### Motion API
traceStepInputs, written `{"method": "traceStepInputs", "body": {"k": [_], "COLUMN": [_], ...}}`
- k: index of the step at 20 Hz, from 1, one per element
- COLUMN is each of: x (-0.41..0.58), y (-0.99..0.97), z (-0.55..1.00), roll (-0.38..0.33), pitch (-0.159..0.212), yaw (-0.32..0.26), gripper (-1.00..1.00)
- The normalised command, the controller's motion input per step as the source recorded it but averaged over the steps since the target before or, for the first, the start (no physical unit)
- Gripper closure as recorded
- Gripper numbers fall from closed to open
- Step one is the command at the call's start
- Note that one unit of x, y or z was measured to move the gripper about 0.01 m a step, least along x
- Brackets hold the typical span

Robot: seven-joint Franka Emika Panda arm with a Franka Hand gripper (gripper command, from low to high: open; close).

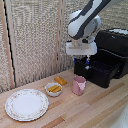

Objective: Extend the gripper towards the air fryer handle. Grasp the air fryer handle and pull it to open the air fryer. Release the air fryer handle and move the gripper to the bread. Grasp the bread with the gripper and move it to the air fryer basket. Release the bread inside the air fryer and retract the gripper.

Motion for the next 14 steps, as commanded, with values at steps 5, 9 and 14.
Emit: {"method": "traceStepInputs", "body": {"k": [5,9,14], "x": [0.399,0.396,0.436], "y": [0.02,0.01,0.2], "z": [0.12,0.05,-0.07], "roll": [0.18,0.189,0.173], "pitch": [0.0,0.0,-0.017], "yaw": [0.284,0.284,0.224], "gripper": [-1.0,-1.0,-1.0]}}
